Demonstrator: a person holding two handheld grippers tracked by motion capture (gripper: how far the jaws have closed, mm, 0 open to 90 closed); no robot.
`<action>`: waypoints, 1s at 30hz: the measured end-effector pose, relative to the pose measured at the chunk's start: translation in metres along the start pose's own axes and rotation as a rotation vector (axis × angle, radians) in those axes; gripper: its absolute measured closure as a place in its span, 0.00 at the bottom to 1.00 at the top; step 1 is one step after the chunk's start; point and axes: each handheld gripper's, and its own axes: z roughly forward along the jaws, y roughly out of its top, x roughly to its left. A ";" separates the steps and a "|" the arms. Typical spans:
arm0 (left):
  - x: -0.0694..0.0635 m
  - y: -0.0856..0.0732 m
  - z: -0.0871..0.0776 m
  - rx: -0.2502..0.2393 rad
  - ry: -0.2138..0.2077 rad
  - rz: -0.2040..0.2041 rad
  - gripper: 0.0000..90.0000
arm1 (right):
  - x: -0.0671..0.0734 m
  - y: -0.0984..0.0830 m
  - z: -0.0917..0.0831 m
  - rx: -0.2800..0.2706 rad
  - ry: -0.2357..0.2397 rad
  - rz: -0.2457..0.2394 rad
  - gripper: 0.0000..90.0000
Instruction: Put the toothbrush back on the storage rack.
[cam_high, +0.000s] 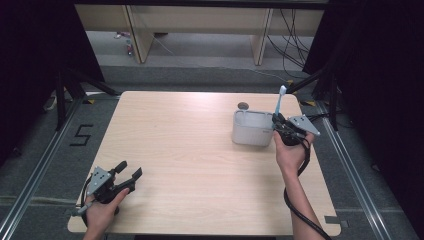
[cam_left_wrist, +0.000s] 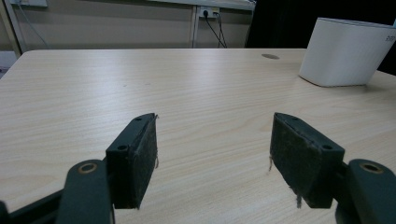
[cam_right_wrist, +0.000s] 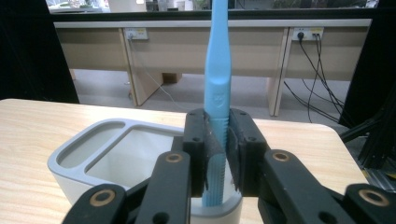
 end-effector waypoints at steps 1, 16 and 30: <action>0.000 0.000 0.001 -0.007 -0.003 -0.001 0.35 | 0.001 -0.001 -0.001 -0.002 -0.018 0.001 0.87; 0.000 0.000 0.000 0.000 -0.001 -0.001 0.35 | -0.001 -0.004 0.001 0.016 -0.014 -0.019 0.87; 0.000 0.000 0.000 -0.001 0.000 0.000 0.35 | -0.001 -0.007 0.001 0.020 -0.012 -0.014 0.87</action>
